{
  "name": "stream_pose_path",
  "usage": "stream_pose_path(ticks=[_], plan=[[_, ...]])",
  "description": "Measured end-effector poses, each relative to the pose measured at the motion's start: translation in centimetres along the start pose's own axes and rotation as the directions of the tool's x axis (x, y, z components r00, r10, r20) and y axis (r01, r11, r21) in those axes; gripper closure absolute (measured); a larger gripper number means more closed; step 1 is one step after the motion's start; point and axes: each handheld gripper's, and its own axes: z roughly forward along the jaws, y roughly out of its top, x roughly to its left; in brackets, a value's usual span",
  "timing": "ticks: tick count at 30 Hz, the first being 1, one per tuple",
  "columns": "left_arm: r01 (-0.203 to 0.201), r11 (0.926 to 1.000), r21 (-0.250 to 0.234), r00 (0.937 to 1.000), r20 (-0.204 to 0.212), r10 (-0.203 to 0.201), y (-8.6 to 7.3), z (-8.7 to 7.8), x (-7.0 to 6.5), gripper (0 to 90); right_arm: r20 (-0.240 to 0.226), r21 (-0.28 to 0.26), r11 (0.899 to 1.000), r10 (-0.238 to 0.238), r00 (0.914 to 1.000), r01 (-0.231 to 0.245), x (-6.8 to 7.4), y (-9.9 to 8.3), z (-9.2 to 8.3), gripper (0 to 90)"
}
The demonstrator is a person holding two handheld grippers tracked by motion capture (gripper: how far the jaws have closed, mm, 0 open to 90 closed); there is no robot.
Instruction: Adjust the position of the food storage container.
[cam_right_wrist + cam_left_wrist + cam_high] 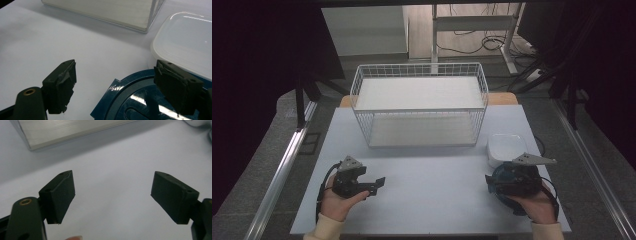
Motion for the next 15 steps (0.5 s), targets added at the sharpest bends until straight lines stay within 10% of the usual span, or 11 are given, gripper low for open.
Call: stream_pose_path(ticks=[15], plan=[[-0.016,0.9997,-0.019,0.9997,0.016,0.017,0.17,-0.36,-0.7,19.6,-0.005,0.019,1.0,-0.02,0.9998,0.021,0.87,0.13,0.04,22.0]])
